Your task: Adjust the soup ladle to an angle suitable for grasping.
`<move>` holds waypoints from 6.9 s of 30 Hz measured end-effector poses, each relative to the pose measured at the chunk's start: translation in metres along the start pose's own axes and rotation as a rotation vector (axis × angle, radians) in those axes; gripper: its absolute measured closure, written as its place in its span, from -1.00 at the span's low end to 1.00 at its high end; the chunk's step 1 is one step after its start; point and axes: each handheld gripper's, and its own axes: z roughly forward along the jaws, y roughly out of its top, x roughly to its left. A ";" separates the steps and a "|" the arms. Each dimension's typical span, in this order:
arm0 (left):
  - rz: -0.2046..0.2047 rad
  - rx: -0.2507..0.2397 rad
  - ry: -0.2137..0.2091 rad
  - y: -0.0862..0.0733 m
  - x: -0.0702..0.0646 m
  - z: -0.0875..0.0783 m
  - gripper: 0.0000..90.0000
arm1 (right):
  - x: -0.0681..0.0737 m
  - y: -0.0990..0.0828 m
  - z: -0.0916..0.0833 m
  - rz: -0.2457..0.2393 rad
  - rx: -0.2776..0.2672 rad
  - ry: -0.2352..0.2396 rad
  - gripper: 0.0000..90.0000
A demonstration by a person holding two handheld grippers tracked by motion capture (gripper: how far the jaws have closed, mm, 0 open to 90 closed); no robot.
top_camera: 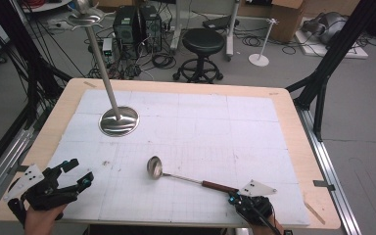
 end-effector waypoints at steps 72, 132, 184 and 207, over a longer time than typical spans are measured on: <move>-0.026 -0.008 0.001 0.000 0.005 -0.004 -0.51 | 0.066 0.124 0.125 -0.008 0.022 0.261 0.99; -0.035 0.003 0.038 -0.002 0.008 -0.004 -0.49 | -0.076 0.048 0.060 0.115 -0.053 -0.116 1.00; -0.034 0.007 0.050 -0.002 0.010 -0.007 -0.48 | -0.079 0.050 0.060 0.154 -0.067 -0.059 1.00; -0.037 0.005 0.052 -0.002 0.010 -0.007 -0.47 | -0.063 0.053 0.063 0.118 -0.059 0.000 1.00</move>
